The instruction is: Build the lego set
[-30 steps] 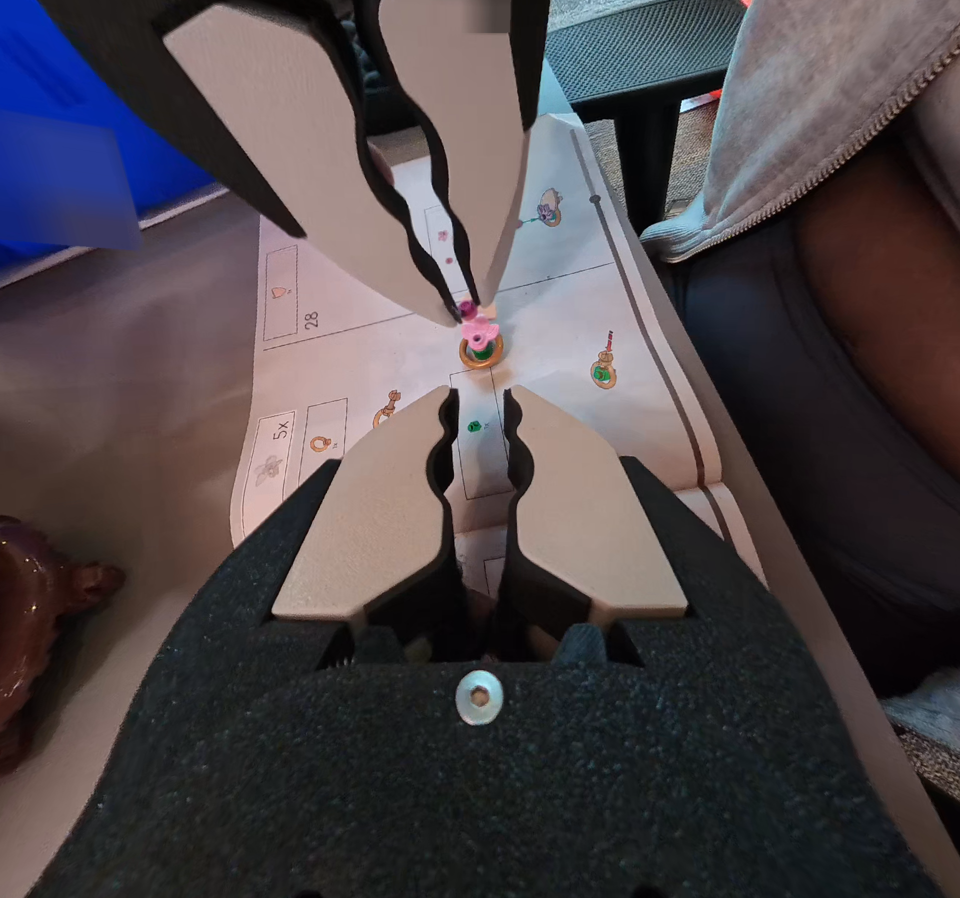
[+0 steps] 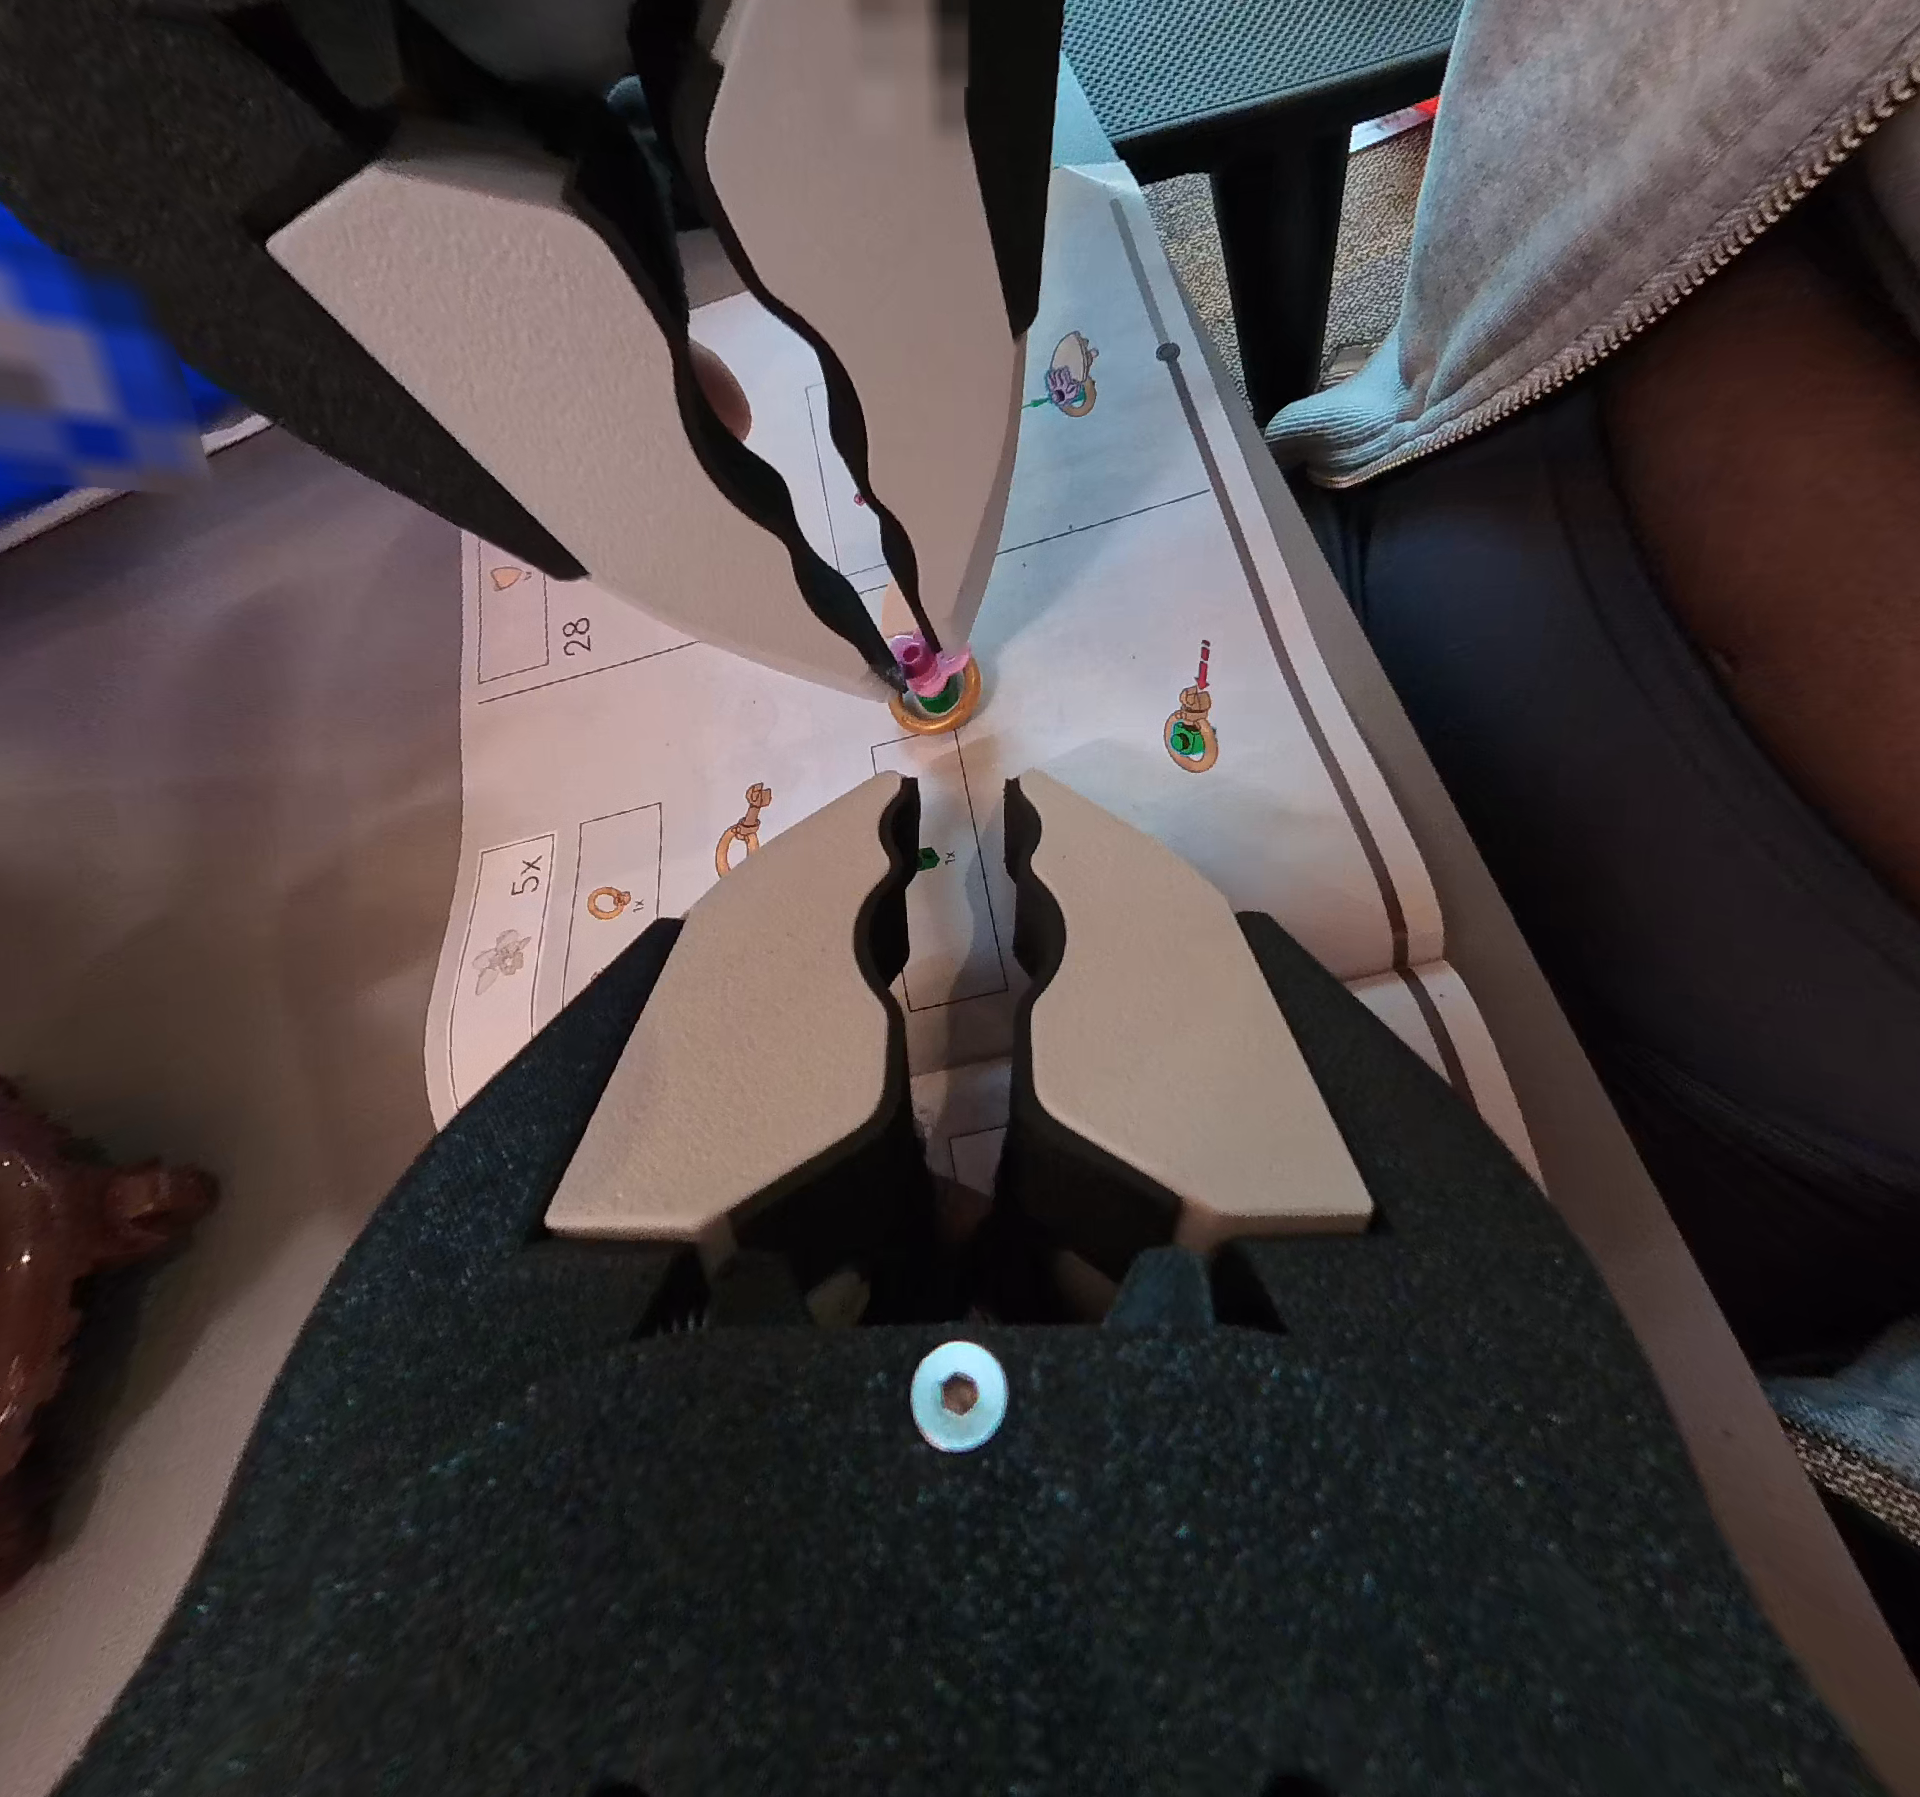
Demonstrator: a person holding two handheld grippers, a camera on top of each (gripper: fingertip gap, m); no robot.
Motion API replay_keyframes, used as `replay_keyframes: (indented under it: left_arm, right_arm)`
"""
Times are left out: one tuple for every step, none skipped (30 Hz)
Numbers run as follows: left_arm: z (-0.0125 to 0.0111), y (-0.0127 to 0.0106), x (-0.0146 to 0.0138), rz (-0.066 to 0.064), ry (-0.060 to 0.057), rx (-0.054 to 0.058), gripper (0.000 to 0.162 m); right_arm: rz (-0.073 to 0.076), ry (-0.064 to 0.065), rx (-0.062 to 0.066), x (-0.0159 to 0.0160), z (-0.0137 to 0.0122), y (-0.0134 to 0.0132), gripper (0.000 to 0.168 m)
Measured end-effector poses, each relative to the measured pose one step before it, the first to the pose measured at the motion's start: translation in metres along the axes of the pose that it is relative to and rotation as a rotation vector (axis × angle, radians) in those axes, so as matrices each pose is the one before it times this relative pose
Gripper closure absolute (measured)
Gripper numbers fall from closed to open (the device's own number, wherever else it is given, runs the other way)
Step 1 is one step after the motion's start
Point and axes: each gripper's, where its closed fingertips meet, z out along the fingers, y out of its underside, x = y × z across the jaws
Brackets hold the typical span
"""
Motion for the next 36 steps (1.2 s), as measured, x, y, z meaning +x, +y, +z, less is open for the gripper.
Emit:
replay_keyframes:
  left_arm:
    - [0.00015,0.00024,0.0001,0.0003,0.0002,-0.0017,0.147]
    - [0.00013,0.00014,-0.00001,0.0003,0.0003,-0.0015,0.147]
    - [0.00018,0.00023,0.0,0.0003,0.0002,-0.0017,0.147]
    - [0.00017,0.00006,0.00004,0.0008,0.0,-0.0015,0.147]
    - [0.0001,0.0002,0.00008,0.001,-0.0001,-0.0009,0.147]
    - [0.0,0.0,0.00008,0.0006,0.0,-0.0005,0.147]
    - [0.00013,0.00007,-0.00006,0.0003,0.0001,-0.0005,0.147]
    - [0.00007,0.00012,0.00006,0.0003,0.0003,-0.0009,0.147]
    - [0.00014,0.00006,0.00008,0.0007,0.0005,-0.0009,0.147]
    - [0.00005,0.00011,0.00011,0.0007,0.0002,-0.0007,0.147]
    - [0.00005,0.00002,-0.00007,0.0002,0.0001,-0.0007,0.147]
    - [0.00005,0.00011,0.00001,0.0001,0.0,-0.0003,0.147]
    - [0.00003,0.0,-0.00007,0.0,0.0002,-0.0001,0.147]
    - [0.0,0.00006,-0.00002,-0.0003,0.0004,-0.0005,0.148]
    - [0.0001,0.00013,0.00004,-0.0003,0.0006,-0.001,0.148]
    - [0.00025,0.0002,-0.00005,-0.0006,0.0007,-0.0015,0.148]
    - [0.00015,0.00014,0.00006,-0.0009,0.0009,-0.0016,0.148]
    - [0.00008,0.00015,-0.00004,-0.0008,0.0006,-0.0007,0.148]
    - [-0.00005,-0.00011,-0.00007,-0.0008,0.0001,0.0008,0.148]
    - [-0.00009,-0.00005,-0.00018,-0.001,0.0001,0.0008,0.148]
    - [-0.00003,-0.00002,-0.00011,-0.0006,-0.0001,0.0011,0.148]
    - [-0.00018,-0.00027,-0.00001,0.0001,-0.0008,0.0021,0.148]
    - [-0.00015,-0.0001,-0.00011,-0.0003,-0.0002,0.0017,0.148]
    - [0.0,0.0,-0.0001,-0.0002,0.0,0.0005,0.148]
    - [-0.00006,-0.00009,-0.00007,-0.0011,0.0,0.0006,0.148]
    - [-0.00028,-0.00026,-0.00033,-0.0023,-0.0009,0.0028,0.148]
    - [-0.00025,-0.00033,-0.00034,-0.0023,-0.001,0.0033,0.148]
    - [-0.00028,-0.00022,-0.00045,-0.0028,-0.0014,0.0023,0.148]
    - [-0.00019,-0.00017,-0.00023,-0.0022,-0.0004,0.0021,0.148]
    - [-0.00034,-0.00026,-0.00009,-0.0008,0.0003,0.0028,0.148]
    - [-0.0003,-0.0002,-0.00003,-0.0008,-0.0001,0.0029,0.148]
    - [-0.00063,-0.00019,-0.00009,-0.0019,-0.0003,0.0032,0.148]
    - [-0.00057,-0.00019,-0.00001,-0.004,0.0007,0.003,0.148]
    - [-0.00059,-0.00017,-0.00014,-0.0042,-0.0004,0.0029,0.148]
    - [-0.00041,-0.00006,-0.00001,-0.0049,0.0011,0.0015,0.148]
    - [-0.00028,0.00025,-0.00019,-0.0054,0.0005,-0.0003,0.148]
  right_arm:
    - [-0.0005,-0.0003,0.0006,0.00006,0.00006,-0.00015,0.161]
    - [0.0003,-0.0002,-0.0002,0.00001,0.00005,-0.00018,0.161]
    - [-0.0007,-0.0019,-0.0005,-0.00028,0.00012,-0.0001,0.161]
    - [-0.0002,-0.0012,-0.0004,-0.00009,0.00013,-0.00012,0.161]
    - [0.0007,-0.0004,-0.002,-0.00004,0.00011,0.00011,0.161]
    - [0.0,-0.0018,-0.004,-0.00017,0.00015,0.00043,0.161]
    - [-0.0013,-0.0002,-0.0009,0.00006,0.00017,0.00003,0.161]
    - [0.0,-0.0003,-0.0014,0.00003,0.00002,0.00014,0.161]
    - [0.0012,-0.0013,-0.0006,0.00003,0.00009,-0.00006,0.161]
    - [0.0005,-0.0012,0.0006,0.00003,0.00012,0.0,0.161]
    - [0.0007,-0.0006,0.0008,0.00003,0.00011,0.00005,0.161]
    - [0.0011,-0.0007,0.0005,-0.00002,0.00013,-0.00005,0.161]
    - [0.0024,-0.0015,0.0006,-0.0003,0.00016,-0.00012,0.161]
    - [0.004,-0.0009,-0.0012,-0.0002,0.00006,-0.00003,0.161]
    - [0.0055,-0.0016,-0.0022,-0.00027,0.00023,0.0,0.161]
    - [0.0041,-0.0007,-0.0028,-0.00034,0.00009,0.00007,0.161]
    - [0.004,-0.0001,-0.0031,-0.00033,0.00008,0.00006,0.162]
    - [0.0069,-0.0005,-0.0036,-0.00017,0.00004,0.00008,0.162]
    - [0.0071,0.0002,-0.0036,-0.00001,0.00002,0.00013,0.162]
    - [0.0066,0.0006,-0.0033,-0.00001,0.00006,0.00003,0.162]
    - [0.0045,0.0014,-0.0017,-0.00003,0.00005,-0.00004,0.162]
    - [0.0076,0.0016,-0.0017,-0.00015,0.00012,0.00005,0.162]
    - [0.0074,0.0025,-0.001,-0.00006,0.00003,0.00013,0.162]
    - [0.0057,0.0012,-0.0004,-0.00003,0.00005,0.00012,0.162]
    - [0.0064,-0.0018,-0.0006,-0.00013,0.00005,0.00002,0.162]
    - [0.0086,-0.005,-0.0017,-0.00008,0.00007,0.00002,0.162]
    - [0.0083,-0.0058,-0.0015,-0.00008,0.00016,0.00006,0.162]
    - [0.0069,-0.0046,-0.0011,-0.00002,0.00007,0.00009,0.162]
    - [0.0067,-0.0027,-0.0018,-0.00006,0.00006,0.00009,0.162]
    - [0.0046,-0.0001,-0.0029,-0.00009,0.00005,0.0001,0.162]
    - [0.0037,0.0016,-0.0029,0.00003,-0.00001,-0.00003,0.162]
    - [0.0029,0.0022,-0.0042,-0.00006,0.00002,0.00013,0.162]
    - [0.0022,0.0025,-0.0032,-0.00006,0.00011,-0.00005,0.162]
    - [0.0022,0.0017,-0.0025,-0.00006,0.00001,0.00002,0.162]
    - [0.0055,0.0005,-0.0012,-0.00006,0.00013,0.00001,0.162]
    - [0.0048,0.0012,0.0012,-0.00016,0.00006,-0.00003,0.162]
